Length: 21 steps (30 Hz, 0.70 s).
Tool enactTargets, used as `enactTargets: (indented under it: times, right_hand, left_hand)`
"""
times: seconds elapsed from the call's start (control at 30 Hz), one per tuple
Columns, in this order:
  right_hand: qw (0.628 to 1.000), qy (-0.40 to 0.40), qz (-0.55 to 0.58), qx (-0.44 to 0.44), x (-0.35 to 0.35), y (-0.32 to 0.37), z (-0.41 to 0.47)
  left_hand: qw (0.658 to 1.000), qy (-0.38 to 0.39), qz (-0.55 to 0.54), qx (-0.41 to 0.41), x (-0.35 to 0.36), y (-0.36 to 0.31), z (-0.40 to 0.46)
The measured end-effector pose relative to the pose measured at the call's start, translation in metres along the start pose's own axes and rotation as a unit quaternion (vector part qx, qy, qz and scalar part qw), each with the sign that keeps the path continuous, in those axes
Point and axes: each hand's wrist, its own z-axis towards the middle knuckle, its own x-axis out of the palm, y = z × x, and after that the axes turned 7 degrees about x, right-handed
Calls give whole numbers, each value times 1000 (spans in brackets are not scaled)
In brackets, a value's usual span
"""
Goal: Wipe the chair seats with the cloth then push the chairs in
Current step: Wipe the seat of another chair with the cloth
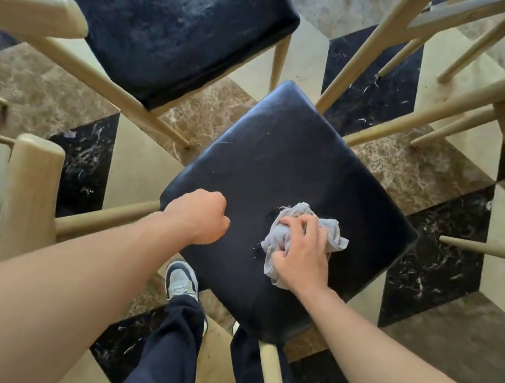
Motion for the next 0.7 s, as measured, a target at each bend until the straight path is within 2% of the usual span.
enactTargets:
  times: [0.1,0.27,0.43,0.5,0.63,0.7]
  right_hand:
    - [999,11,-13,-41,4,27,14]
    - [997,0,9,-74,-2,69,53]
    - [994,-31,-38,-100,-13,69,76]
    - [993,-61,-63,-77,-19,57,78]
    - [992,-100,-35,71,-31,31,82]
    - [988,-117,-19,101,-36,27,91]
  left_hand:
    - [999,27,28,-10,-6,14,-1]
    - [998,18,46,-38,-16,28,-4]
    - [998,11,34,-60,-19,34,-10]
    - [998,9,26,-60,-20,34,-11]
    - [998,6,1,-56,-23,30,-11]
    - [999,1,-7,-52,-25,25,-10]
